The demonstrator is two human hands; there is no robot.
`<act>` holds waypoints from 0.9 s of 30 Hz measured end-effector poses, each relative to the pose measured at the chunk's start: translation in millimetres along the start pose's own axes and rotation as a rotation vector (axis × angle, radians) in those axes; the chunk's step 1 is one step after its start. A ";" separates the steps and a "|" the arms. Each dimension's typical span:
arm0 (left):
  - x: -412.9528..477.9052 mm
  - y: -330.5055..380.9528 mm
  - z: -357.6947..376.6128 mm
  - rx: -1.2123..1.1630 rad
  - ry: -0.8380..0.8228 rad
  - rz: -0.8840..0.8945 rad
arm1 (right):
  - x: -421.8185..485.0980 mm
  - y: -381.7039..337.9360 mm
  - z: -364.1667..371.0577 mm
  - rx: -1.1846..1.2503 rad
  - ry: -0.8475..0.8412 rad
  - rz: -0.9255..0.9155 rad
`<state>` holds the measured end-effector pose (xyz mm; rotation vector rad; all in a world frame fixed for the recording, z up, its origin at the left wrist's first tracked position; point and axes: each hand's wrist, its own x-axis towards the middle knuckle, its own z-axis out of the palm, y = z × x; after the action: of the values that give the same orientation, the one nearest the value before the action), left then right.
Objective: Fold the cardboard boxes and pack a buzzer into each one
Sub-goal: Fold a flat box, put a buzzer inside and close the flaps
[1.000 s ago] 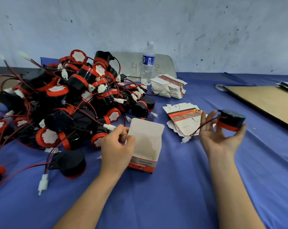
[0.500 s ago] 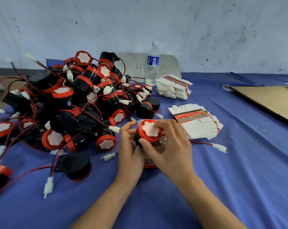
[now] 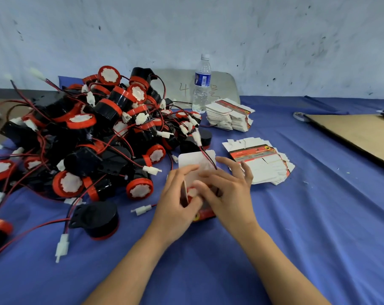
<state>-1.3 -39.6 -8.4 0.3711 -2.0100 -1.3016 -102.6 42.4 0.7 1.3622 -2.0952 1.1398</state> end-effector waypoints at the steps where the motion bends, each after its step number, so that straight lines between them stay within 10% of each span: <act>1: 0.6 -2.1 0.0 0.019 -0.008 -0.014 | 0.3 1.2 -0.5 0.080 -0.019 0.017; 8: 0.6 -7.2 -0.1 0.253 -0.067 0.107 | 9.1 4.1 -14.9 0.519 0.344 0.304; 27: -0.1 -1.6 13.9 0.063 -0.042 0.008 | 14.0 13.5 -17.5 0.329 0.207 0.283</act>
<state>-11.0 -30.8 -13.3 0.3673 -2.0891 -1.2525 -122.7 51.0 15.1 1.0391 -2.0562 1.7262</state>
